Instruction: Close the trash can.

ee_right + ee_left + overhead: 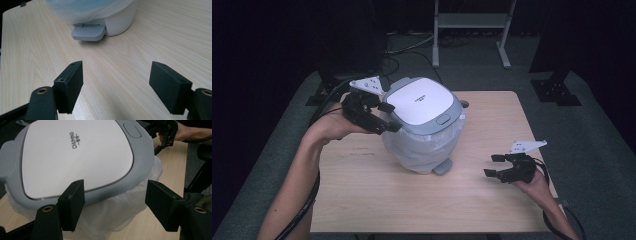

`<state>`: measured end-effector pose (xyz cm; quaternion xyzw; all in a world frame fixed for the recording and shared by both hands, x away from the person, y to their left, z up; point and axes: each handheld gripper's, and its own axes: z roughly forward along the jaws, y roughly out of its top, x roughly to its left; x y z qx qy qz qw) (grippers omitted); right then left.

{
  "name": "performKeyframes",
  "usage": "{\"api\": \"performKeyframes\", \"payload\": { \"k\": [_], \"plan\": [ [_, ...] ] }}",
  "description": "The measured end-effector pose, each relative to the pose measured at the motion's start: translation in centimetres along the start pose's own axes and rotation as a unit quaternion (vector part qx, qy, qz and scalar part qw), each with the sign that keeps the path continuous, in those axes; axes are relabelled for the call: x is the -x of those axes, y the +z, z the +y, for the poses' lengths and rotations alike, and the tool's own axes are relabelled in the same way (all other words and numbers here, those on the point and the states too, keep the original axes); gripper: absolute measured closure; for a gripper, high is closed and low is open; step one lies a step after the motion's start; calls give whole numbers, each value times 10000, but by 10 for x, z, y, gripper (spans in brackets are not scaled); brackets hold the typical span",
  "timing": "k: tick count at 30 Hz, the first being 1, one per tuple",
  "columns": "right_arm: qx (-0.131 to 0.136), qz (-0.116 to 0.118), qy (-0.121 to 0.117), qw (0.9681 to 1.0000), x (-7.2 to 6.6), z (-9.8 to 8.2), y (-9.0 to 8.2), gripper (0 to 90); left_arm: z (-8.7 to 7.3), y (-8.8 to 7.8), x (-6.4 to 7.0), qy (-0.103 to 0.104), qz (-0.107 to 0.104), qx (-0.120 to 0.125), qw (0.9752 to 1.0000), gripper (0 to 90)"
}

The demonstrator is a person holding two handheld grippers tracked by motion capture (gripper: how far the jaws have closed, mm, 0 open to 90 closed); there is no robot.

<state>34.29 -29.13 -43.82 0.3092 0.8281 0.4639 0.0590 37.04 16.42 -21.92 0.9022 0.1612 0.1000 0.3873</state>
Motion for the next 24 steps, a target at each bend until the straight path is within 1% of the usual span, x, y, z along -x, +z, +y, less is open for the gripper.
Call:
{"api": "performKeyframes", "payload": {
  "k": [3, 4, 5, 6, 7, 10, 11, 15, 21, 22, 24],
  "plan": [
    [13, -12, 2, 10000, 0, 0, -1, 261, -5, -3, 0, -94, 24, 43, 9999, 312],
    [23, -14, 4, 10000, 0, 0, -1, 261, -6, -4, 0, -83, 28, 33, 10000, 312],
    [27, -15, 9, 10000, 0, 0, -1, 260, -8, -4, 0, -130, 41, 37, 9999, 311],
    [37, -18, -2, 10000, 0, 0, -1, 260, -10, -6, 0, -112, 53, 5, 9999, 309],
    [38, -21, -10, 10000, 0, 0, -1, 260, -12, -6, 0, -154, 62, 24, 9999, 309],
    [33, -21, -15, 10000, 0, 1, -1, 260, -17, -10, 0, -172, 99, 13, 9998, 305],
    [30, -24, -8, 10000, 0, 1, -1, 261, -18, -11, 1, -209, 101, 41, 9997, 305],
    [27, -21, -5, 10000, 0, 1, -1, 260, -25, -14, 0, -255, 130, 35, 9996, 305],
    [34, -18, 2, 10000, 0, 0, -1, 261, -35, -16, -1, -330, 153, 30, 9993, 304],
    [33, -19, 1, 10000, 0, 0, -1, 260, -37, -16, -1, -368, 154, 39, 9992, 302],
    [34, -16, 3, 10000, 0, 0, -1, 260, -41, -17, -1, -373, 175, 31, 9991, 301]
  ]
}}
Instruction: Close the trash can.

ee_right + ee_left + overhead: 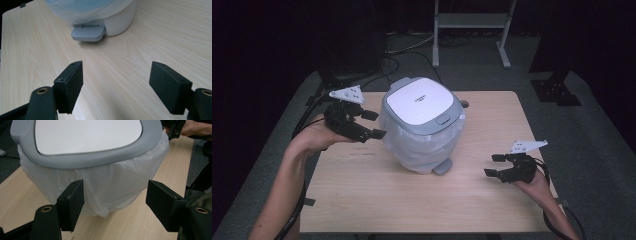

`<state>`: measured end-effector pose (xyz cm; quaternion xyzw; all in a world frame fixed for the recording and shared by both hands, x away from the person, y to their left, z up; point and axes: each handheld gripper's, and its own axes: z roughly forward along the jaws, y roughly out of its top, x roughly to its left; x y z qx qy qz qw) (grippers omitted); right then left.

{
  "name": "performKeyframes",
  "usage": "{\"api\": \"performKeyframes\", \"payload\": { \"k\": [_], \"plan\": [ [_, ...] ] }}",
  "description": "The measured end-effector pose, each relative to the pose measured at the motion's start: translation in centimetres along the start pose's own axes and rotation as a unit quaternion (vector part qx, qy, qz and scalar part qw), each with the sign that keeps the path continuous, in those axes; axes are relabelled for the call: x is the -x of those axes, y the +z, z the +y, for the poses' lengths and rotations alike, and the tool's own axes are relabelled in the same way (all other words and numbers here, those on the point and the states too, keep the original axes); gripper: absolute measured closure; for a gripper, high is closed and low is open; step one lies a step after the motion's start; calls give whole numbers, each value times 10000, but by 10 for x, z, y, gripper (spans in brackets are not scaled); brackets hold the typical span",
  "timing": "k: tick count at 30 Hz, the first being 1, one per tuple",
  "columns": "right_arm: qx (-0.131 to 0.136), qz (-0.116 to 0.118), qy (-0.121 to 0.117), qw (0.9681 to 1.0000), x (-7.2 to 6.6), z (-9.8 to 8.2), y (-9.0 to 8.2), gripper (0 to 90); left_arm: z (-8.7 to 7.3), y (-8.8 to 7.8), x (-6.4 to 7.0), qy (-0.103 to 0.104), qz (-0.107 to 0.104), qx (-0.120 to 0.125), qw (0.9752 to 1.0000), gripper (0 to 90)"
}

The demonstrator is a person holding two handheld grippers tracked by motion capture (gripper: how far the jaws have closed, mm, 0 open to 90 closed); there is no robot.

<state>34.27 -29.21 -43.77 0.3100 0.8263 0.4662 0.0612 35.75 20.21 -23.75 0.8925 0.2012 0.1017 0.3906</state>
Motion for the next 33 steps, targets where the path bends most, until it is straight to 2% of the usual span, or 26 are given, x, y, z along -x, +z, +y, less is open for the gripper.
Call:
{"api": "performKeyframes", "payload": {
  "k": [15, 30, 33],
  "plan": [
    [-28, -4, -3, 10000, 0, 0, 1, 260, -25, -3, -3, -175, 55, 27, 9998, 286],
    [-15, -31, -4, 10000, 0, 0, 0, 260, -52, 9, -4, -320, 174, -14, 9993, 212],
    [-17, -30, -17, 10000, -1, 0, 0, 260, -57, 9, -4, -366, 184, 45, 9992, 207]
  ]
}}
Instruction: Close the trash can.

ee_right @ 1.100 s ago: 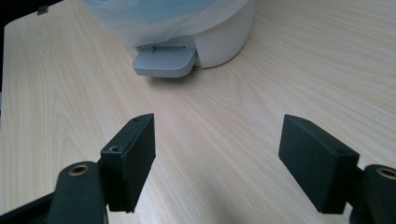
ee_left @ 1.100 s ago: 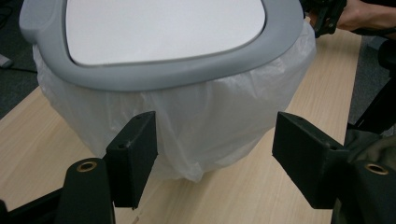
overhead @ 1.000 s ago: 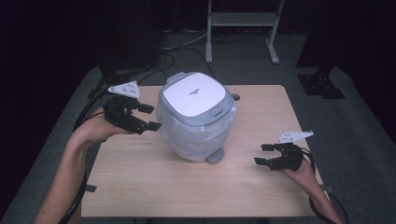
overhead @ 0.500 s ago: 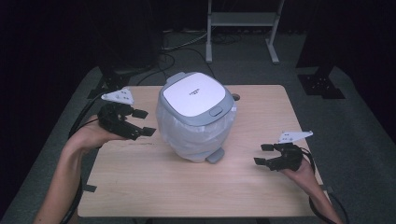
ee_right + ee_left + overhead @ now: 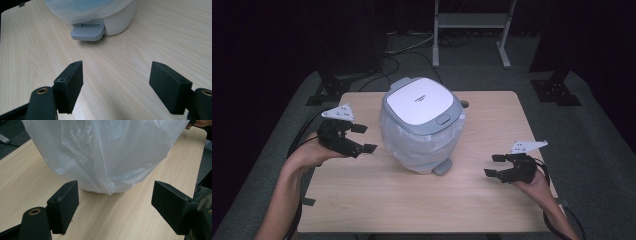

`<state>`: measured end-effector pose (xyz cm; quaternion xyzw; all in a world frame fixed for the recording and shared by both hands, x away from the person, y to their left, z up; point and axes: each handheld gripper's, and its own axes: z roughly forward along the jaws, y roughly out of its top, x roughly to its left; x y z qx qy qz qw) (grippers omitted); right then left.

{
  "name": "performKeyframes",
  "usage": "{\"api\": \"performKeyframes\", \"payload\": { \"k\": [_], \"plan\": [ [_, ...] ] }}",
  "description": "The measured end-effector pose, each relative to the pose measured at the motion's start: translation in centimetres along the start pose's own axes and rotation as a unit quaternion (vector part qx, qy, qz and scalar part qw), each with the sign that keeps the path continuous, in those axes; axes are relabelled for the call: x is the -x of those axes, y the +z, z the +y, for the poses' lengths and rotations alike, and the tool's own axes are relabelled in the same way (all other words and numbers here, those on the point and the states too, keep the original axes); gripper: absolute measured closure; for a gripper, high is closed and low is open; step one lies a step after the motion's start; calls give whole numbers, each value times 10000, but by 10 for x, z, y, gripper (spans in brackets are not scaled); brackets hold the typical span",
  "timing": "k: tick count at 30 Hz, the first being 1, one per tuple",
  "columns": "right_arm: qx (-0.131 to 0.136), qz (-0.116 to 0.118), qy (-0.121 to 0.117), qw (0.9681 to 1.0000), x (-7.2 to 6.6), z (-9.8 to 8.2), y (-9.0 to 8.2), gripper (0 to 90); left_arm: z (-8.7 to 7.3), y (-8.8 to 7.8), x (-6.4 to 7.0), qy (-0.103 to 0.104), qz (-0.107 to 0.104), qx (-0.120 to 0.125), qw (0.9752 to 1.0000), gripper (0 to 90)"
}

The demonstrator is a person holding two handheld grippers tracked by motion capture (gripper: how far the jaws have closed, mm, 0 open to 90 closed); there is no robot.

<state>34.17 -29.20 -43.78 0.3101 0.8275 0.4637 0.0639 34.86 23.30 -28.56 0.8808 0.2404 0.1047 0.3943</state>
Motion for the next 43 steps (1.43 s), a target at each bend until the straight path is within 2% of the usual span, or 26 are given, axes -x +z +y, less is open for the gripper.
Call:
{"api": "performKeyframes", "payload": {
  "k": [7, 17, 24, 35, 38, 43],
  "plan": [
    [-7, -9, 12, 10000, 0, 0, 0, 260, -12, 0, -1, -47, 115, 19, 9999, 188],
    [-25, -9, 13, 10000, -1, -1, 1, 260, -41, 12, -3, -278, 199, 48, 9994, 173],
    [-40, -38, -5, 10000, -1, -1, 1, 260, -54, 20, 0, -316, 188, 40, 9993, 155],
    [-52, -40, 7, 10000, -1, -3, 0, 260, -72, 35, 6, -323, 305, -39, 9990, 154],
    [-53, -41, 4, 10000, -2, -3, 0, 260, -76, 38, 8, -340, 308, 12, 9989, 154],
    [-38, -36, -20, 10000, -3, -3, 0, 260, -86, 44, 12, -451, 289, 384, 9978, 154]
  ]
}}
